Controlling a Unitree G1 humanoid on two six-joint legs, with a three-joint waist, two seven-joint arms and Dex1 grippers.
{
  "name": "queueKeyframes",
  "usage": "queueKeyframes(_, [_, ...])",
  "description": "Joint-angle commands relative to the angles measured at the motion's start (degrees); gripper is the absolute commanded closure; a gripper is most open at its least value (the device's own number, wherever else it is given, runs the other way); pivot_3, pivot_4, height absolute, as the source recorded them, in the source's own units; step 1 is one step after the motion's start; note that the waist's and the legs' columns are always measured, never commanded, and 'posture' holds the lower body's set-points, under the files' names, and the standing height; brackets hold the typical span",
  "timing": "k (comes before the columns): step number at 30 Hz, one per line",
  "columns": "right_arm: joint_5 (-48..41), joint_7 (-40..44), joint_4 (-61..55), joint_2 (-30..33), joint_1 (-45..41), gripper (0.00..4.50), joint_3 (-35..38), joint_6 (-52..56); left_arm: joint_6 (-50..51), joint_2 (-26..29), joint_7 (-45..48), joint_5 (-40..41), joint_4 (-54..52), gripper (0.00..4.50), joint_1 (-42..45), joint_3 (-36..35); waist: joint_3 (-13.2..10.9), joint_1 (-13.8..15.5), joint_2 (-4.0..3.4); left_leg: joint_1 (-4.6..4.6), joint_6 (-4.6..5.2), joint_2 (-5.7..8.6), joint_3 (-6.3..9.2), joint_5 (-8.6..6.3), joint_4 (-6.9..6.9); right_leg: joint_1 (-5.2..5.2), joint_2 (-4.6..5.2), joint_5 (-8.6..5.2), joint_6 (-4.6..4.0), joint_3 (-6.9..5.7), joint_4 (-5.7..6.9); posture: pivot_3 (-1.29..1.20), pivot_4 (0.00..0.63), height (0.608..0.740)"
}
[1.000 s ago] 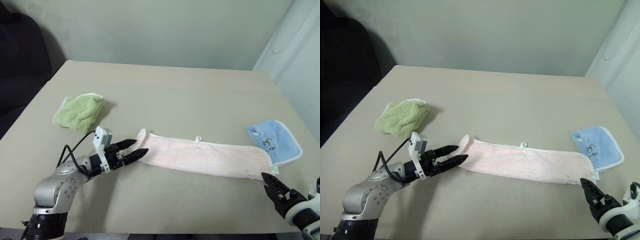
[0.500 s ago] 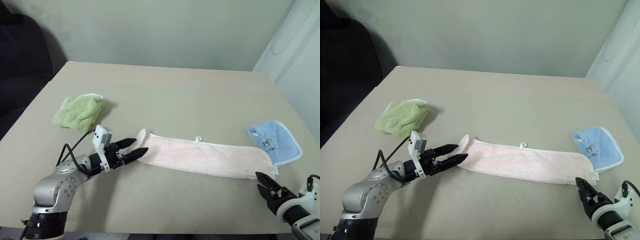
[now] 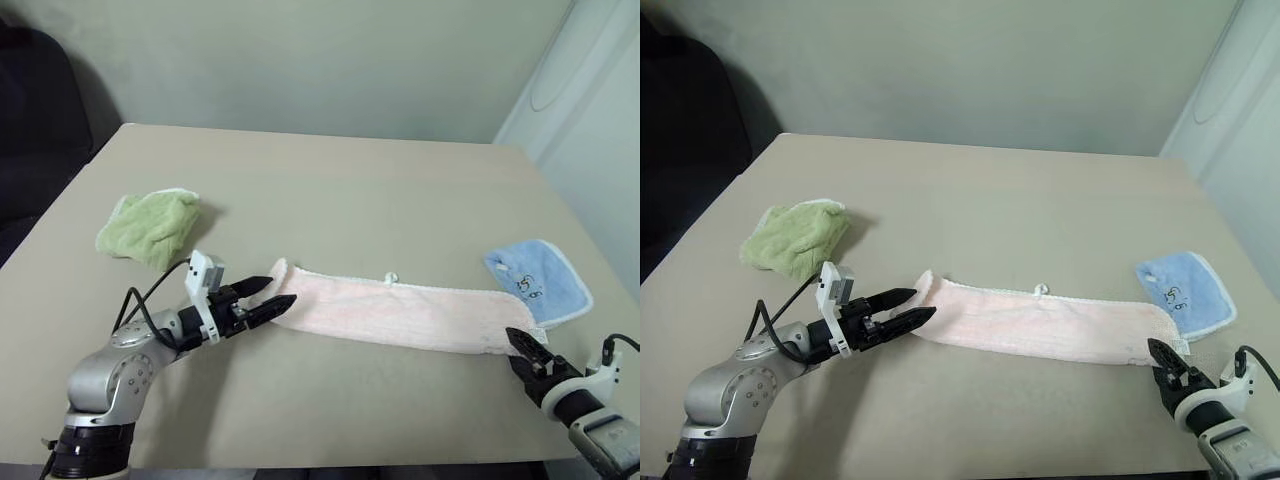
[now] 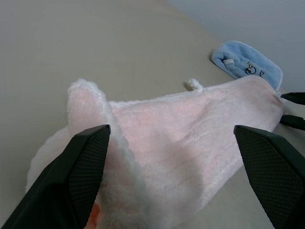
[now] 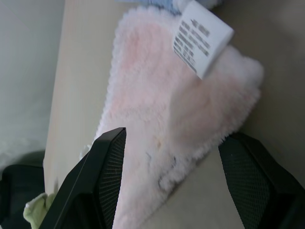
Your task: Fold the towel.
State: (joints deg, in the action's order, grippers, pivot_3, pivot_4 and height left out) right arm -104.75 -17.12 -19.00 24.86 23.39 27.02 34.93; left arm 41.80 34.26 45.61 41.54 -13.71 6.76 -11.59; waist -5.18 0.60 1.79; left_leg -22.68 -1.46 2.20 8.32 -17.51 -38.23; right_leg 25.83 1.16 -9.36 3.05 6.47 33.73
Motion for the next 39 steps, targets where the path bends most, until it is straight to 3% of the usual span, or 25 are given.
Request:
queueKeyframes(1, [2.0, -0.4, 2.5, -0.1, -1.9, 1.33, -0.1, -0.1, -0.6, 0.0, -0.3, 0.7, -1.0, 0.0, 1.1, -1.0, 0.0, 0.0, 0.03, 0.09, 0.0, 0.0, 0.0, 0.0, 0.0, -0.02, 0.0, 0.01, -0.01, 0.0, 0.01, 0.0, 0.15, 0.74])
queueKeyframes(5, [3.3, -0.2, 4.4, -0.6, -4.2, 1.33, -0.3, 0.1, -0.8, 0.0, -0.4, 0.5, -0.7, 0.0, 1.4, -1.2, 0.0, -0.1, 0.06, 0.19, 0.0, -0.01, 0.0, 0.0, 0.01, -0.1, 0.0, 0.01, -0.02, 0.0, 0.02, 0.0, 0.15, 0.74])
queueKeyframes(7, [4.1, -0.2, 5.3, -0.9, -4.9, 1.7, -0.3, 0.2, -0.8, 0.0, -0.4, 0.4, -0.7, 0.0, 1.4, -1.1, 0.0, -0.2, 0.08, 0.21, 0.0, -0.01, 0.01, 0.0, 0.01, -0.11, 0.0, 0.01, -0.02, 0.0, 0.01, 0.0, 0.15, 0.74])
queueKeyframes(15, [4.7, 0.7, 4.7, -2.0, -3.9, 4.45, 1.4, 0.6, -1.3, 0.0, -0.4, 0.2, -0.1, 0.0, 1.9, -1.0, 0.0, -0.2, 0.2, 0.38, -0.03, -0.02, 0.04, -0.02, 0.05, -0.11, 0.0, 0.01, -0.02, 0.0, 0.02, 0.0, 0.15, 0.74])
queueKeyframes(20, [6.6, 1.7, -0.2, -1.7, -2.3, 4.48, 2.0, 0.4, -1.7, -0.2, -0.2, 0.0, 0.6, 0.0, 2.9, -0.6, 0.0, -0.1, 0.18, 0.34, -0.03, 0.0, 0.07, -0.03, 0.05, -0.09, 0.02, 0.01, -0.02, 0.01, -0.03, 0.0, 0.15, 0.74])
queueKeyframes(27, [21.0, 4.4, -10.0, 4.8, 0.1, 4.48, 1.4, 1.4, -2.6, -0.6, 0.5, -0.8, 2.5, 0.0, 4.7, 0.2, 0.0, 0.2, -0.17, 0.36, -0.04, -0.01, 0.08, -0.07, 0.24, -0.09, 0.07, 0.04, -0.06, -0.03, 0.05, 0.0, 0.15, 0.74])
queueKeyframes(32, [37.6, 9.8, -17.1, 13.2, 1.0, 4.48, 1.0, 1.1, -3.4, -1.4, 0.9, -1.5, 3.5, 0.0, 5.8, 1.2, -0.1, 0.2, -0.29, 0.29, -0.06, -0.01, 0.06, -0.09, 0.22, -0.15, 0.07, 0.02, -0.03, -0.03, 0.13, 0.0, 0.15, 0.74])
queueKeyframes(39, [59.8, 23.8, -20.4, 28.1, -0.8, 4.48, -4.7, 0.1, -4.1, -2.2, 1.0, -1.9, 3.8, 0.0, 6.2, 2.0, -0.2, 0.1, -0.27, 0.21, -0.07, -0.01, 0.03, -0.07, 0.17, -0.14, 0.08, 0.02, -0.02, -0.03, 0.09, 0.0, 0.15, 0.74])
